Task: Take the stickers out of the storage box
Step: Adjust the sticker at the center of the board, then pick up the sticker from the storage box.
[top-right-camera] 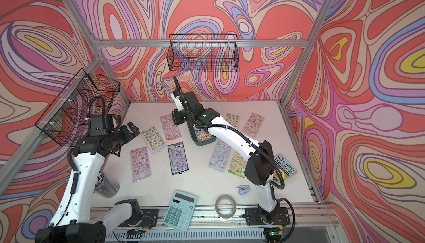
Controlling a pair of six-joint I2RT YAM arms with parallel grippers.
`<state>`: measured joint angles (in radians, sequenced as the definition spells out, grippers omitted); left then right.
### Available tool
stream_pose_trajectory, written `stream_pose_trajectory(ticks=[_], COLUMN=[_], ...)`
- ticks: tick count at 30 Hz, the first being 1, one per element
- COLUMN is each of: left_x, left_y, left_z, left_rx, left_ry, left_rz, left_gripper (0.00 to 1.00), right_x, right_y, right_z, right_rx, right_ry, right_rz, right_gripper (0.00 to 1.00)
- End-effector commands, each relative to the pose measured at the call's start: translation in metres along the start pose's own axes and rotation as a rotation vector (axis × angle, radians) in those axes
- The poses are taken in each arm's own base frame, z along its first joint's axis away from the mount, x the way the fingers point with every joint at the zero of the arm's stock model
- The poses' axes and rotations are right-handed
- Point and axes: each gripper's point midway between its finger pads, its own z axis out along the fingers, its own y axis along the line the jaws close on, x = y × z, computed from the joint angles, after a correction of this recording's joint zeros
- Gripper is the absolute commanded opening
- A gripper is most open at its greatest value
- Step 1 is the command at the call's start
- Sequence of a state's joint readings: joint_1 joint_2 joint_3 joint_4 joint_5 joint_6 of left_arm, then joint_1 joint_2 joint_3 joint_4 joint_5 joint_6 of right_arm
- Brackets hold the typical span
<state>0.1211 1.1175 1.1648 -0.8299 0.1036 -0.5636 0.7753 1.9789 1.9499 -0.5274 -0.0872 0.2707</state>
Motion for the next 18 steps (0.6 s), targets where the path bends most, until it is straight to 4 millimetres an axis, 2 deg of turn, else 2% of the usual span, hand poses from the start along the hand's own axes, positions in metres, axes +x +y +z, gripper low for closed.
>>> stream_pose_trajectory(ticks=[1, 5, 11, 14, 18], left_x=[0.021, 0.035, 0.053, 0.068, 0.091], left_y=[-0.011, -0.028, -0.081, -0.108, -0.136], left_z=[0.024, 0.043, 0.066, 0.081, 0.100], left_rx=[0.030, 0.031, 0.115, 0.136, 0.157], left_ry=[0.099, 0.140, 0.188, 0.232, 0.292], left_rz=[0.035, 0.085, 0.145, 0.204, 0.277], left_gripper=[1.00, 1.00, 0.98, 0.93, 0.79], right_x=[0.088, 0.115, 0.129, 0.134, 0.136], right_y=[-0.064, -0.103, -0.161, -0.189, -0.214], right_z=[0.020, 0.023, 0.036, 0.047, 0.062], right_rx=[0.228, 0.307, 0.416, 0.477, 0.471], right_ry=[0.267, 0.347, 0.391, 0.407, 0.411], right_rz=[0.000, 0.045, 0.100, 0.112, 0.168], right_gripper=[0.00, 0.00, 0.17, 0.27, 0.41])
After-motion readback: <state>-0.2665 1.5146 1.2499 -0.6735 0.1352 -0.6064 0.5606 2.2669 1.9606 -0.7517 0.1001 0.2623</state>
